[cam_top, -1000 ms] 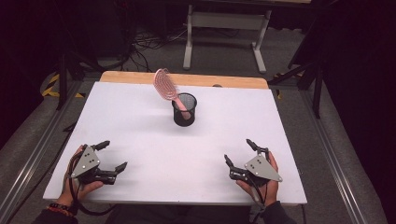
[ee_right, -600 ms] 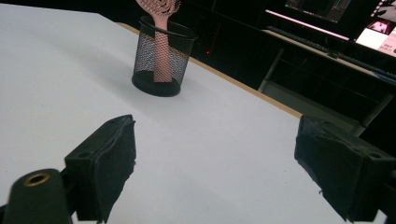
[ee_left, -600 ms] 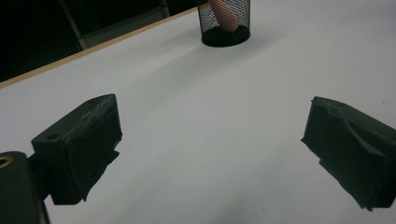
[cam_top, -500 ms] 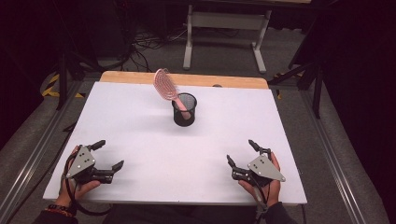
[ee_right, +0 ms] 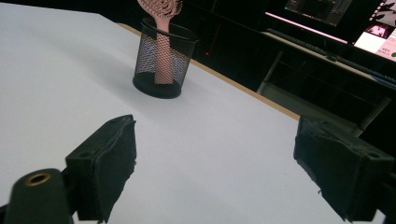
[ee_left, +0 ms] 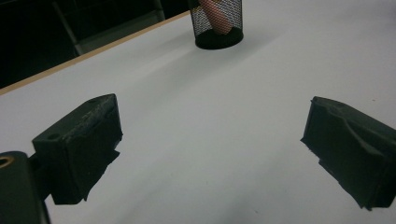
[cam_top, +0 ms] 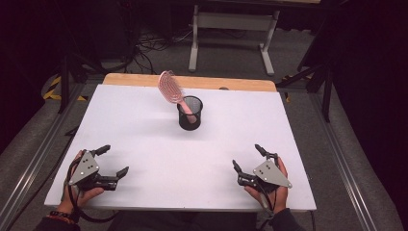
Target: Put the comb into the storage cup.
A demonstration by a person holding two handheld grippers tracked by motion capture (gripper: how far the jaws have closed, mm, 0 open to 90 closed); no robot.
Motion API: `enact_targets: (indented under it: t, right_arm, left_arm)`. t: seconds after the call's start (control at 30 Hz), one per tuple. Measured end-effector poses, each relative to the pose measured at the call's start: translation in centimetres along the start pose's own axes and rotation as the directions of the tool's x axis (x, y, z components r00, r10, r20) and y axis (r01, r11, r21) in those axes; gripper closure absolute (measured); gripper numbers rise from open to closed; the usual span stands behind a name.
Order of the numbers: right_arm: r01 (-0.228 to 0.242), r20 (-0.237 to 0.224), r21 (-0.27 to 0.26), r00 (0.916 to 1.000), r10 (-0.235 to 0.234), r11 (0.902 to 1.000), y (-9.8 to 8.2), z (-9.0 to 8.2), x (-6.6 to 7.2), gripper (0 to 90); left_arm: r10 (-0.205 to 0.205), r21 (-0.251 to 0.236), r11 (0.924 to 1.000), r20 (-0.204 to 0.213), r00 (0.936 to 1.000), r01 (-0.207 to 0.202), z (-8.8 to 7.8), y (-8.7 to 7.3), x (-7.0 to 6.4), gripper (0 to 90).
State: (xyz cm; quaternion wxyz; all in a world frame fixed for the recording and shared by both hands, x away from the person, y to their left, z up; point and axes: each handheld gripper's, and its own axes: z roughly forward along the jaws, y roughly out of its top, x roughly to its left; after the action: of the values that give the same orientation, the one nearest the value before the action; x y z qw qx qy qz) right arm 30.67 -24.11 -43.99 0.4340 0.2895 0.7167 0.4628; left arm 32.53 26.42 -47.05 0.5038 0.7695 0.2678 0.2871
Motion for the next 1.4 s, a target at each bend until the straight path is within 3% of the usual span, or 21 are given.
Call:
enact_targets:
  t: [0.93, 1.4]
  right_arm:
    - [0.003, 0.0, -0.003, 1.0, -0.003, 1.0, -0.1, -0.09, -0.14, 14.2]
    - [-0.001, 0.003, -0.002, 1.0, 0.001, 1.0, -0.2, 0.06, -0.41, 14.2]
  left_arm:
    - [0.014, 0.002, 0.9999, 0.026, 0.9996, -0.014, 0.7, 0.32, -0.46, 5.6]
    - [0.003, -0.003, 1.0, 0.035, 0.9994, -0.003, 1.01, 0.36, -0.37, 5.7]
